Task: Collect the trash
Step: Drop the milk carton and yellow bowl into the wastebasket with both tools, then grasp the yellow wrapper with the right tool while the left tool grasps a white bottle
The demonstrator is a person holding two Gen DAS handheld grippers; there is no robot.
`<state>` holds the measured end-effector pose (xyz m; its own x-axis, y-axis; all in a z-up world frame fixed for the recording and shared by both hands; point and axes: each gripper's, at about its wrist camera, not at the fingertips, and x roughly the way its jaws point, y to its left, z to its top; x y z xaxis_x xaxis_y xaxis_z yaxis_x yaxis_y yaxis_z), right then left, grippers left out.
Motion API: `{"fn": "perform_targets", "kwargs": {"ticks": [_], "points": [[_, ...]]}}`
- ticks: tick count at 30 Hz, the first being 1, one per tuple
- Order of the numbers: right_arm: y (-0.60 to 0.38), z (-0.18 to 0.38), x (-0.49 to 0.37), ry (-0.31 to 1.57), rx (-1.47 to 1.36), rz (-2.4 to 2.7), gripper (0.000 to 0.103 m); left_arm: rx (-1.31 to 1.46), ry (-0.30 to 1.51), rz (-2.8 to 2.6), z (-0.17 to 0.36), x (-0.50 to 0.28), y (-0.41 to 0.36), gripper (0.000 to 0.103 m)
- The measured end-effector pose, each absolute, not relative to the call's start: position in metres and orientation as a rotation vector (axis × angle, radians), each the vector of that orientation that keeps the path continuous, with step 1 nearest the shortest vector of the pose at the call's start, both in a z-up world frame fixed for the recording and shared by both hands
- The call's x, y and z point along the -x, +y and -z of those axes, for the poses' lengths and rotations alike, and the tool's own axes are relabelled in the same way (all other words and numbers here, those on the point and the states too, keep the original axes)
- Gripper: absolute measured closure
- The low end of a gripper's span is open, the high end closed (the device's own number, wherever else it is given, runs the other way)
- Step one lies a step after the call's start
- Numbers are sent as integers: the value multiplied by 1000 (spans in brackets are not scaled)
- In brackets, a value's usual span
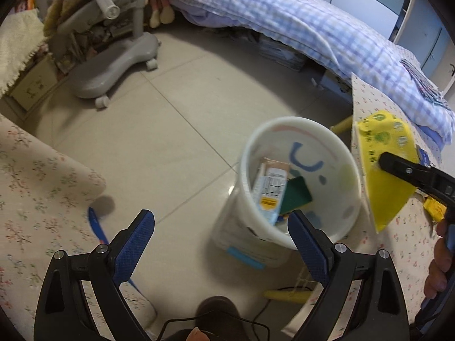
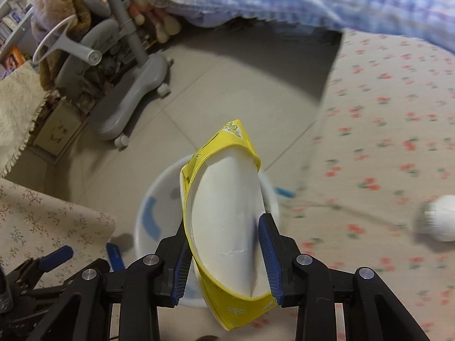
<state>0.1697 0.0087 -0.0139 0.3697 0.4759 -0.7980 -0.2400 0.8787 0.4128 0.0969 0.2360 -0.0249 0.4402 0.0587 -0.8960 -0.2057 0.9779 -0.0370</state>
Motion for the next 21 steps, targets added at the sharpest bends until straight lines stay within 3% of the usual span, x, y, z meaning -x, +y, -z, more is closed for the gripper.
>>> {"fn": "perform_targets", "kwargs": {"ticks": [7,9,11,21], "points": [[42,30,-174,1109,-207,-477,57,180,1101,-174,24,-92,252,7],[43,30,-174,1095,-220,-481,46,181,1102,-169,23,-93,251,7],[40,28,-173,1082,-238,-485,41,182,1098,-161,21,-93,248,7],[-2,-9,-149,1028,-157,-415,34,209,1110,-68,9,-97,215,7]]}}
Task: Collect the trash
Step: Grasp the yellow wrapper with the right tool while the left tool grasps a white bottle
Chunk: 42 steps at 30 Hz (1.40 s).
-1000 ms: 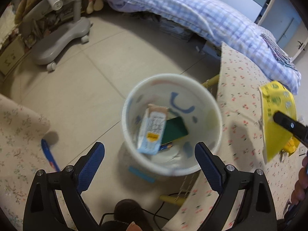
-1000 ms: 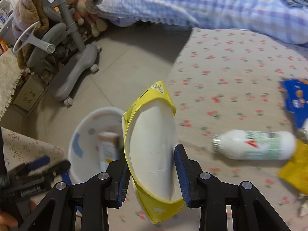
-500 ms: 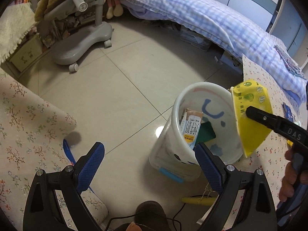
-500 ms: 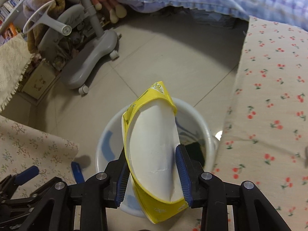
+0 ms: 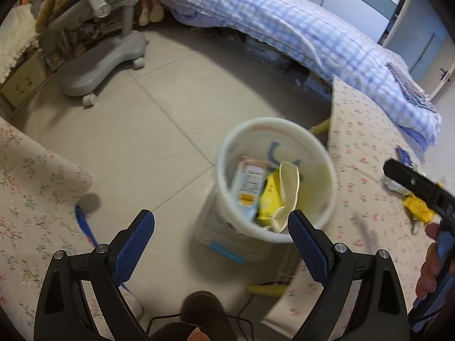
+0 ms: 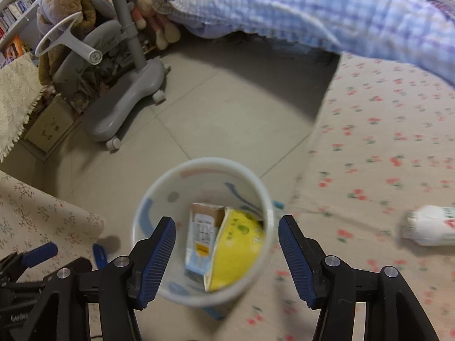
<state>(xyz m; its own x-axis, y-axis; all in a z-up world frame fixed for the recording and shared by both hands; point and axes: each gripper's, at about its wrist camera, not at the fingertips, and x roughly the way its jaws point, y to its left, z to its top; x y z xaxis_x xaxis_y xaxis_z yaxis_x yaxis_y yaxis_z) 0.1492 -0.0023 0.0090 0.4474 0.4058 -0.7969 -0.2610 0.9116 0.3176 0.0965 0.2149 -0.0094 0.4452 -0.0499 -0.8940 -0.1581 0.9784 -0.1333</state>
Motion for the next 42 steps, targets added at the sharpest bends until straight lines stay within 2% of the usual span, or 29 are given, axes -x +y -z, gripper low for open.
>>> {"fn": "perform_targets", "kwargs": {"ticks": [16,32,34,36,37,38,41,42], "points": [[-167,-27,-120,1025,-172,-116,24,126,1135,107,-2,-118,96,7],[-291,-3,-118,1065,-216,94,24,25,1157,122,14,-137,29,7],[-297,4,-118,1081,-235,95,30,13,1160,128,16,-140,20,7],[-300,10,-120,1101,-253,71,58,0,1162,139,17,-144,8,7],[-299,13,-120,1111,-256,60,65,-7,1160,141,17,-146,3,7],[-299,15,-120,1117,-260,53,77,-19,1158,143,17,-148,-4,7],[-303,16,-119,1118,-309,16,91,-58,1150,163,17,-156,-24,7],[-304,14,-118,1115,-331,-1,91,-75,1145,170,18,-160,-32,7]]}}
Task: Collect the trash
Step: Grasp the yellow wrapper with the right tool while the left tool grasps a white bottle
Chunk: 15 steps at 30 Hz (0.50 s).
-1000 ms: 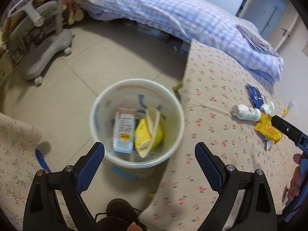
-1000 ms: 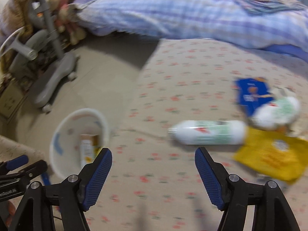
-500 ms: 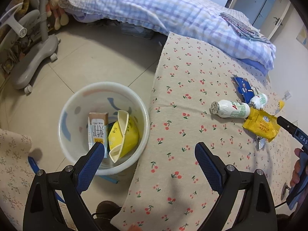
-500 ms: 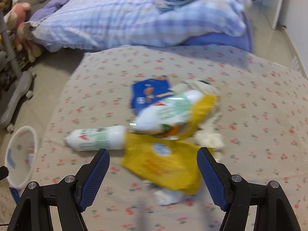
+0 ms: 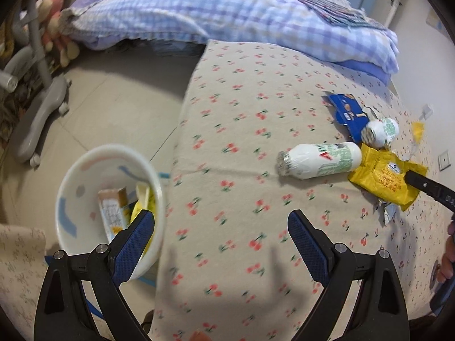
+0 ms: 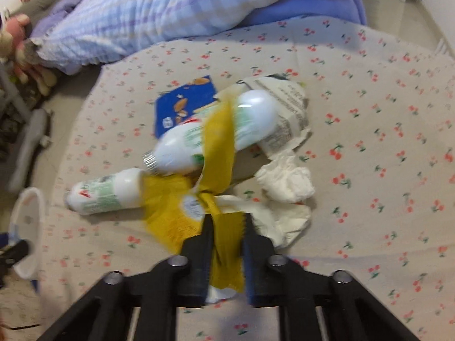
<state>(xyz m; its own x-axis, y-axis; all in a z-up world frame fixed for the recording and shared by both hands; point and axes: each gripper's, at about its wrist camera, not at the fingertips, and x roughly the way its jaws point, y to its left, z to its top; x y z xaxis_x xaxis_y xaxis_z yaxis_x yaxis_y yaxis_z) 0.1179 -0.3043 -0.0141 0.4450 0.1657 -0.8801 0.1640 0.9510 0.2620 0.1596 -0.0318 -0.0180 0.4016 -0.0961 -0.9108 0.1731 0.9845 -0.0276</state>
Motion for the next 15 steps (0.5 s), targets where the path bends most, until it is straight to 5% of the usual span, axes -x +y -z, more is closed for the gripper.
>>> {"fn": "perform_targets", "kwargs": {"ticks": [15], "points": [[-366,-28,-83,987,-455,16,92,-205,1110,352,25,-197,-132,7]]}}
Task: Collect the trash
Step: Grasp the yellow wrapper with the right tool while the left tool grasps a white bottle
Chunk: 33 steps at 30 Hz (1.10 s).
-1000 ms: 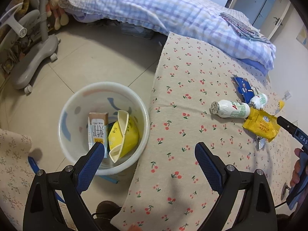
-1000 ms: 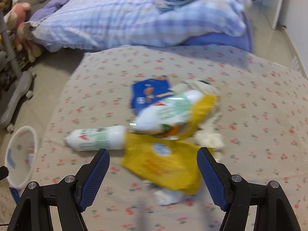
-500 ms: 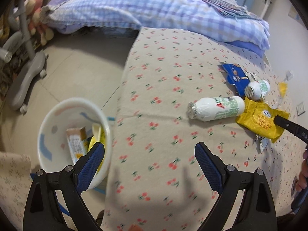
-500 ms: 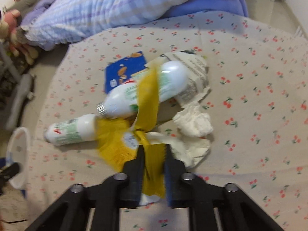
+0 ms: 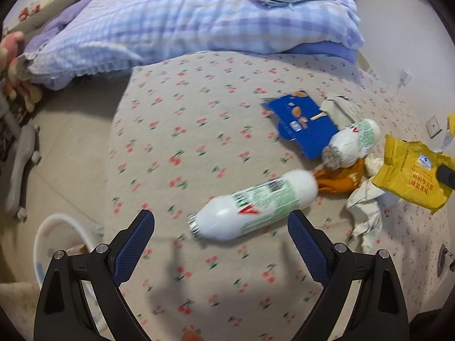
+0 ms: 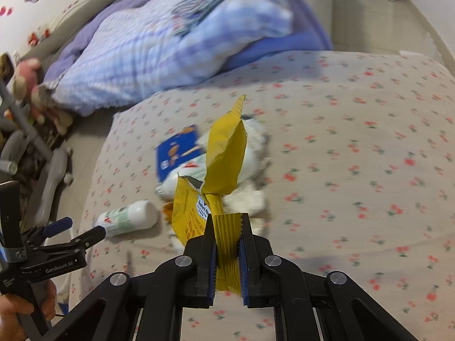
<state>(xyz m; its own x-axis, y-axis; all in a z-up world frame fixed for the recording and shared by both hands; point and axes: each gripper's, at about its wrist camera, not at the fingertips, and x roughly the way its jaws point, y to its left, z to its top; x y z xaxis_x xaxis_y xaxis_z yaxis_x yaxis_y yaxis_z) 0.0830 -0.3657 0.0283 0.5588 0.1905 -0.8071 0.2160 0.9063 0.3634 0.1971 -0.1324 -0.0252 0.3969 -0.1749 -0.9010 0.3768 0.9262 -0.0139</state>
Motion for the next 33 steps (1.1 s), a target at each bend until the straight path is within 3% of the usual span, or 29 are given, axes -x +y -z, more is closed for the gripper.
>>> {"fn": "perform_targets", "kwargs": {"ticks": [10,13,18,22,24,33], "points": [[-410,-12,-67,1018,-501,98,92,-286,1198,509,51,-200,-171,8],[-417,-11,-61,1022,-505,100,92,-299,1213,542,52,-190,-176,12],[-422,-10,-56,1031,-514,99,92,-287,1259,565,57,-177,-179,38],[-424,-11,-52,1029,-520,106,92,-257,1267,535,61,-174,-177,48],[-423,-13,-50,1023,-517,106,92,-222,1267,512,61,-175,-174,61],[-414,-24,-47,998,-515,91,92,-67,1258,451,47,-173,-149,63]]}}
